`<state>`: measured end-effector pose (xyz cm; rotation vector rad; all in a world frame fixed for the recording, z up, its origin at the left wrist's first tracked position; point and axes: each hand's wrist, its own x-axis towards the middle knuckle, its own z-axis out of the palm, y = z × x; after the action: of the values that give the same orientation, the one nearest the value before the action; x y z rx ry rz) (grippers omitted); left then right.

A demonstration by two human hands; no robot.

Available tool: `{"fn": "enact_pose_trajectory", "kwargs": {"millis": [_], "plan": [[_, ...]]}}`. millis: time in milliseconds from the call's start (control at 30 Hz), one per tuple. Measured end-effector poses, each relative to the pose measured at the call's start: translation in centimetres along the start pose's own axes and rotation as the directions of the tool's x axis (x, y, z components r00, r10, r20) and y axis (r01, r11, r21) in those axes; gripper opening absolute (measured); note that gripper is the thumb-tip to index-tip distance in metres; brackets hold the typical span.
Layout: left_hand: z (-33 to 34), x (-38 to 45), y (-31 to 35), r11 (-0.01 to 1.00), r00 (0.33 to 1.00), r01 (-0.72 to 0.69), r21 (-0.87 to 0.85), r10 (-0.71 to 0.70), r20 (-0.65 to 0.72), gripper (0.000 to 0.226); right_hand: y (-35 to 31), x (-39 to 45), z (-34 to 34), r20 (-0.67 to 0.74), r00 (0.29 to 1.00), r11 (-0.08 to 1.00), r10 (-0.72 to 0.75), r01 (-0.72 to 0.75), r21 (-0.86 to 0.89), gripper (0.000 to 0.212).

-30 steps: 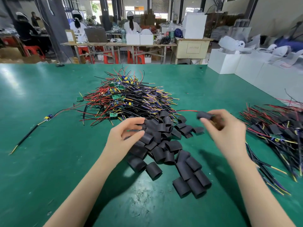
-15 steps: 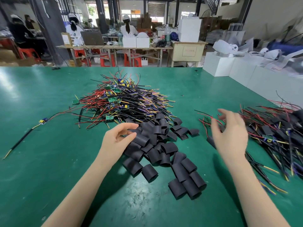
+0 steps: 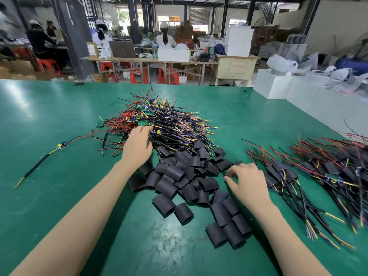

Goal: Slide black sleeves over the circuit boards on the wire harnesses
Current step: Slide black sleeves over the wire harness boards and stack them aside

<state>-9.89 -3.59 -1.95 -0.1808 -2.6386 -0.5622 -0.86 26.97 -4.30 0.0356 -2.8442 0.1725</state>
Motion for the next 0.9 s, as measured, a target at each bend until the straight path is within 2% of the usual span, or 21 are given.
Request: {"fn": "enact_pose_trajectory", "kwargs": {"millis": [133,233,333,467,567,733,900], "plan": [[0.5,2.1,-1.5,0.93,0.982,-0.165,0.327,0.122,0.148,0.047,-0.3,0.0,0.6,-0.035,0.998,0.987,-0.056,0.061,0.149,0.025],[0.4,2.8,-2.0,0.878,0.978,-0.189,0.441,0.127,0.166,0.033,-0.5,0.1,0.9,-0.019,0.992,0.982,-0.123,0.124,0.143,0.034],[0.3,2.7,-2.3,0.851,0.969,-0.227,0.473,0.149,0.197,0.023,-0.4,0.2,1.0,-0.018,0.992,0.984,-0.124,0.126,0.124,0.028],[0.7,1.6,-3.1,0.869,0.969,-0.241,0.432,0.193,0.154,0.04,-0.5,0.4,1.0,-0.067,0.991,0.977,-0.113,0.123,0.176,0.018],[0.7,1.3,-3.1,0.856,0.956,-0.273,0.44,0.189,0.226,0.05,-0.8,0.6,1.0,-0.053,0.987,0.977,-0.155,0.16,0.138,0.022],[0.2,1.6,-2.4,0.857,0.963,-0.249,0.452,0.17,0.21,0.037,-0.8,0.6,1.1,-0.028,0.984,0.973,-0.173,0.176,0.146,0.031],[0.1,2.0,-2.1,0.822,0.942,-0.325,0.467,0.239,0.235,0.025,-0.5,0.6,1.1,-0.015,0.986,0.977,-0.164,0.165,0.139,0.03]]}}
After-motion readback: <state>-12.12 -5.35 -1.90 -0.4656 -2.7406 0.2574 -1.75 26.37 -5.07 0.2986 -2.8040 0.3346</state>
